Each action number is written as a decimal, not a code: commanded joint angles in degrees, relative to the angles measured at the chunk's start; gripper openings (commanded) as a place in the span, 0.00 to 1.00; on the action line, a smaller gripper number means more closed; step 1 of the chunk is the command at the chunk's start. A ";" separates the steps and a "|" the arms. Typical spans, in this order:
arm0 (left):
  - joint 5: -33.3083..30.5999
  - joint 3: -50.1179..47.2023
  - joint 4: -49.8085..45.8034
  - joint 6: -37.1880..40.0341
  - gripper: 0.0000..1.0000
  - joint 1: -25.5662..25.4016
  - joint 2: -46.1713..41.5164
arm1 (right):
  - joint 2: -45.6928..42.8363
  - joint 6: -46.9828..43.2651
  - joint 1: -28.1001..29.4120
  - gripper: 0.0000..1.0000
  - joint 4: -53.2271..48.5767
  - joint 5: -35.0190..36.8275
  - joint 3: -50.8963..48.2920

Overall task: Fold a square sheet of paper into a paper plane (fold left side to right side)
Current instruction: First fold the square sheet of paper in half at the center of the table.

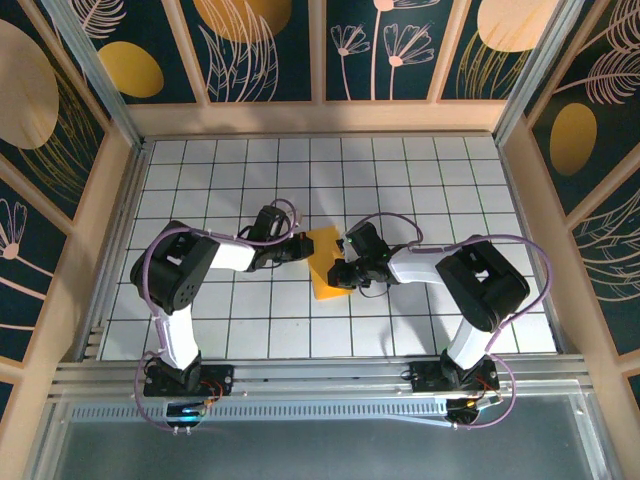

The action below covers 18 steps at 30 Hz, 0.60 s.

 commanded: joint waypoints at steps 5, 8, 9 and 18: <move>-7.17 3.83 0.28 0.22 0.03 3.95 4.88 | 6.00 -0.41 -0.29 0.00 -9.21 10.03 -3.52; -7.71 5.97 -0.94 0.90 0.03 4.60 6.47 | 5.87 -0.41 -0.28 0.00 -9.22 10.03 -3.50; -7.88 6.70 -1.41 1.11 0.03 4.81 7.03 | 5.83 -0.41 -0.34 0.00 -9.18 10.03 -3.50; -8.78 11.09 -3.10 2.11 0.03 6.61 10.45 | 5.63 0.27 -0.37 0.00 -8.62 9.53 -3.65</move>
